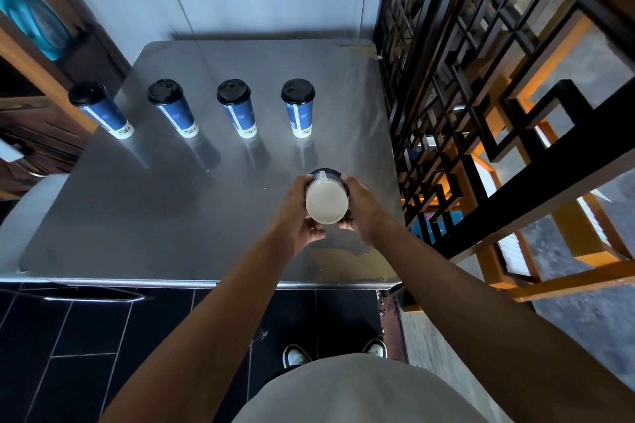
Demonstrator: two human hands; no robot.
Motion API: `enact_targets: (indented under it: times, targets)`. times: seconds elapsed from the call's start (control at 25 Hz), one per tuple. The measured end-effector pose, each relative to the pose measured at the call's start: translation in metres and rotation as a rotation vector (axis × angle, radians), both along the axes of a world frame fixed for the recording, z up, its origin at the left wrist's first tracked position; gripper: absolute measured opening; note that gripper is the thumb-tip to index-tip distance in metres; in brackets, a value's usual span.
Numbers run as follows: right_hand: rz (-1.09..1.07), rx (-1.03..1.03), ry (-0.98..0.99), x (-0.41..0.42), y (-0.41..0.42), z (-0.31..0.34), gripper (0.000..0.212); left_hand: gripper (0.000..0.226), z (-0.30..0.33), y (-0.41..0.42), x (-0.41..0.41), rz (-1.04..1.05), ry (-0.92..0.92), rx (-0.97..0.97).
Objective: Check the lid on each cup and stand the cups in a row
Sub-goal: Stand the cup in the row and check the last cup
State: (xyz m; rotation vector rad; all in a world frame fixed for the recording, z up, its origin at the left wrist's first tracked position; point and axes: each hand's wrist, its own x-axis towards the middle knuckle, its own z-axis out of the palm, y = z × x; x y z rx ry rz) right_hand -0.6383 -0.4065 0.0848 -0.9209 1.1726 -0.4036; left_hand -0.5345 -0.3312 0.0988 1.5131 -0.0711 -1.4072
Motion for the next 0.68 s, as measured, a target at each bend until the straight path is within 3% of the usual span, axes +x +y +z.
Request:
enact_targets:
  times: [0.12, 0.28, 0.44, 0.56, 0.68]
  targets:
    - [0.003, 0.014, -0.007, -0.001, -0.001, 0.0, 0.034, 0.04, -0.002, -0.001, 0.002, -0.019, -0.013, 0.029]
    - [-0.047, 0.049, -0.097, -0.004, -0.003, -0.002, 0.036, 0.062, -0.012, -0.002, 0.003, -0.051, -0.155, 0.089]
    - [0.029, -0.012, -0.198, -0.014, -0.006, -0.008, 0.052, 0.047, -0.027, 0.003, 0.019, -0.042, -0.321, -0.029]
    - [0.164, -0.224, -0.04, -0.02, -0.01, -0.011, 0.05, 0.038, -0.033, 0.004, 0.027, -0.084, -0.299, -0.147]
    - [0.216, -0.362, 0.103, -0.02, -0.017, -0.011, 0.069, 0.044, -0.033, -0.003, 0.028, -0.091, -0.291, -0.217]
